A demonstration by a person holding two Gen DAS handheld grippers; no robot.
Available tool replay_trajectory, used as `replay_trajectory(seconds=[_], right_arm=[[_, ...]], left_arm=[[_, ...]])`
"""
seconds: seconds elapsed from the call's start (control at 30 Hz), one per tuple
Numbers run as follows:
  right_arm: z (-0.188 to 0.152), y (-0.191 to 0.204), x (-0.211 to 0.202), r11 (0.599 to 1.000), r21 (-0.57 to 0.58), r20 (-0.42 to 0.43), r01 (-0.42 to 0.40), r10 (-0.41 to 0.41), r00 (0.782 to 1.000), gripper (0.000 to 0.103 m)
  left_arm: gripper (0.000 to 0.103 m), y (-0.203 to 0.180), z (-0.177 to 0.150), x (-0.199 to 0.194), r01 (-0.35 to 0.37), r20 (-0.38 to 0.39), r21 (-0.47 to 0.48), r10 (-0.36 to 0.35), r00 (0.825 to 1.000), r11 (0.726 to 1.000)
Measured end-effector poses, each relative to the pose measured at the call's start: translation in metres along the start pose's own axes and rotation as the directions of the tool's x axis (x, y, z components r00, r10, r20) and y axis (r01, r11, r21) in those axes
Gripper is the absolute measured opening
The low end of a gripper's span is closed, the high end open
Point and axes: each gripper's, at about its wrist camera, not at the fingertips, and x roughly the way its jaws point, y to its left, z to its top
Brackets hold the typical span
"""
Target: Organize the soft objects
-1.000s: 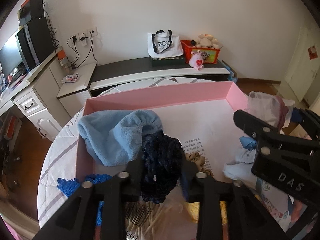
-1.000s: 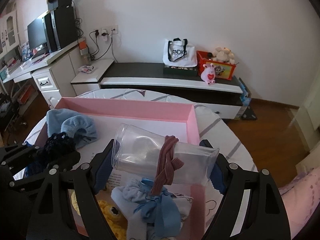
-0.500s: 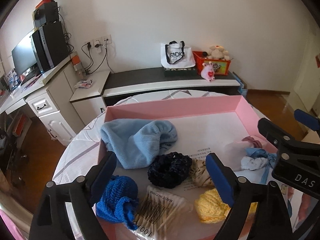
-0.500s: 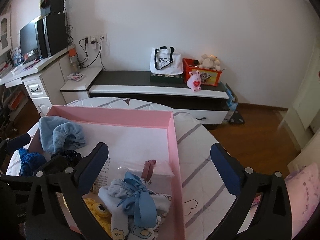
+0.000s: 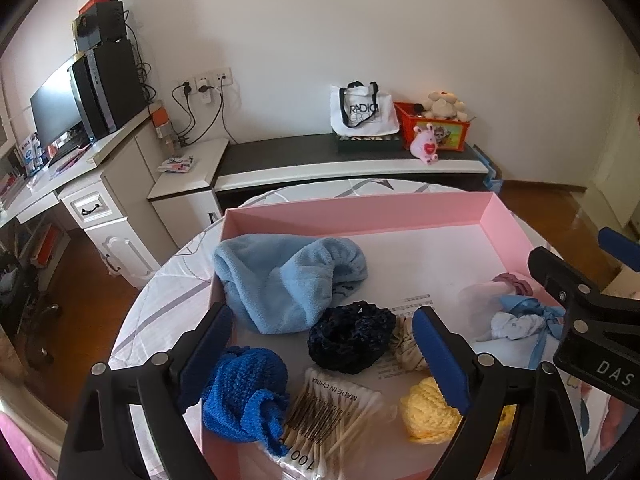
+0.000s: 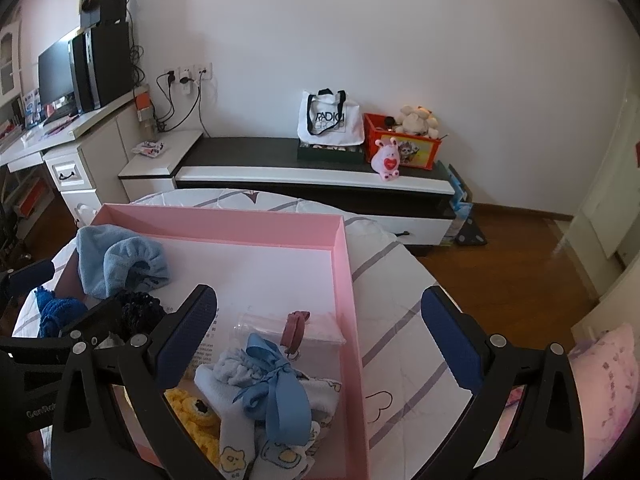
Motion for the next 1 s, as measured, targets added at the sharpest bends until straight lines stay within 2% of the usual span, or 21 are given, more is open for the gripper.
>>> replay_trajectory(seconds=[0.47,0.53,0.87,1.0], right_arm=[[-0.015,0.002,-0.027,1.000,0.000,0.014,-0.008,0.008,1.000,0.102],[-0.018,0.001,-0.033,1.000,0.000,0.017,-0.010,0.010,1.000,0.102],[-0.037,-0.002,-0.071,1.000,-0.005,0.040,-0.010,0.010,0.999,0.102],[-0.046,-0.002,-0.092,1.000,-0.009,0.060,-0.010,0.011,0.998,0.102]], left_arm=[[0.090,0.003,-0.018,-0.027,-0.041,0.012,-0.027,0.041,0.999,0.999],[0.091,0.004,-0.024,-0.035,-0.039,0.014,-0.038,0.039,0.999,0.999],[0.095,0.005,-0.058,-0.083,-0.112,0.067,-0.065,0.116,0.991,0.992],[0.096,0.002,-0.074,-0.105,-0.097,0.083,-0.079,0.104,0.991,0.992]])
